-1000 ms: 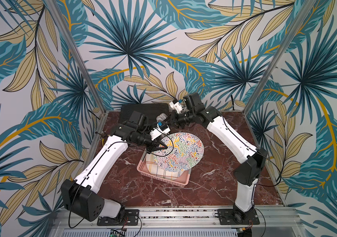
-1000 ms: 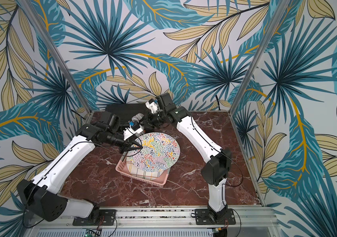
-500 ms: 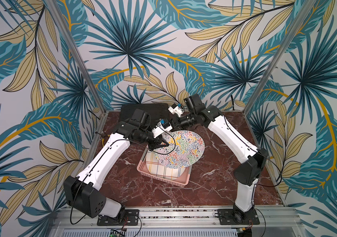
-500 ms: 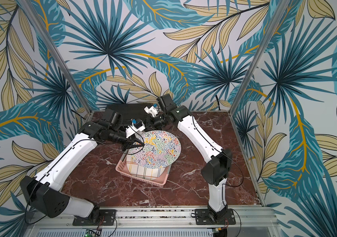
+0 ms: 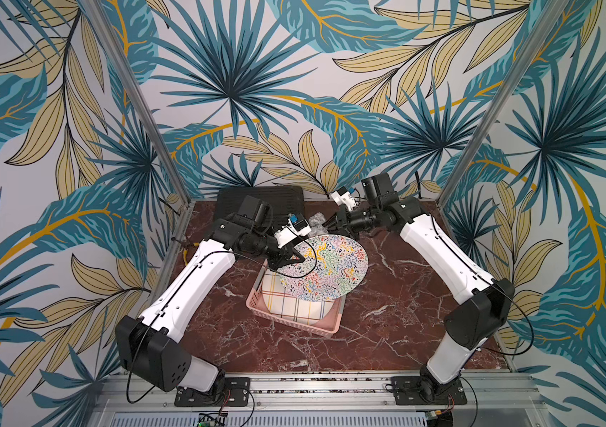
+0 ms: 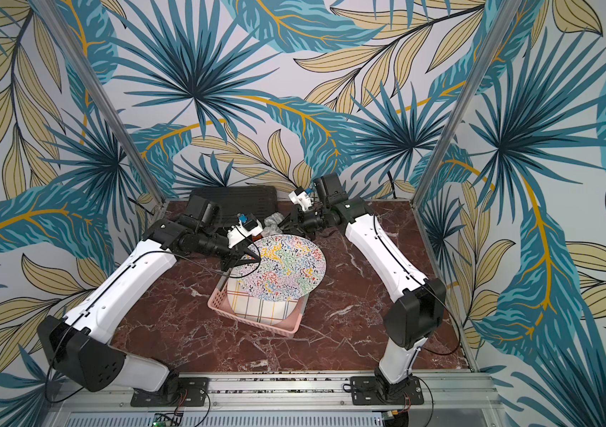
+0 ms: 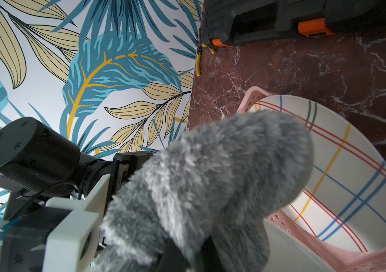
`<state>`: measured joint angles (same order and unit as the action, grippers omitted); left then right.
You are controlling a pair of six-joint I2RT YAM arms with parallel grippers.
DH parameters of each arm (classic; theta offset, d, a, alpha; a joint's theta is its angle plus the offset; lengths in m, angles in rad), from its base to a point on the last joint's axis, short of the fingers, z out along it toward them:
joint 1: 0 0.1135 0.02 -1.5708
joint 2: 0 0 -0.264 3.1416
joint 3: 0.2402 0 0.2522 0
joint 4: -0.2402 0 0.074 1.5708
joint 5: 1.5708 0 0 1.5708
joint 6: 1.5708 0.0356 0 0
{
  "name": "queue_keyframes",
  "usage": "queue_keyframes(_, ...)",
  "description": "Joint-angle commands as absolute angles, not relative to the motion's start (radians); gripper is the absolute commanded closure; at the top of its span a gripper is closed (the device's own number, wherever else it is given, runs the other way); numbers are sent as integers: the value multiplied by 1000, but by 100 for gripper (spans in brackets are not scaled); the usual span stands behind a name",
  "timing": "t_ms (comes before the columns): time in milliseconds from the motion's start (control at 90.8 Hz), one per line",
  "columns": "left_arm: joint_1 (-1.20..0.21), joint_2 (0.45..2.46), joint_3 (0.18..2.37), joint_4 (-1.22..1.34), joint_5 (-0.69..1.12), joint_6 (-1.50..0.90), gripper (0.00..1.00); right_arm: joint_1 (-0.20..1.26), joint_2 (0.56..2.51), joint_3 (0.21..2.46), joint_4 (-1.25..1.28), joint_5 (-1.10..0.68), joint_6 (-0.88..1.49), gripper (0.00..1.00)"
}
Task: Wipe the wet plate dry
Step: Wipe the plate with towel.
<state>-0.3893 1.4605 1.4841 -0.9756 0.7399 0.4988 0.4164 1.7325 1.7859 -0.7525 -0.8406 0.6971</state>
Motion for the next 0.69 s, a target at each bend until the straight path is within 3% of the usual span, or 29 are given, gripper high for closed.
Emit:
queue_keyframes(0, -363, 1452, 1526, -877, 712, 431, 100, 399, 1670, 1723, -745, -895, 706, 100)
queue_keyframes(683, -215, 1404, 1493, -771, 892, 256, 100, 290, 1564, 1505, -594, -888, 766, 100)
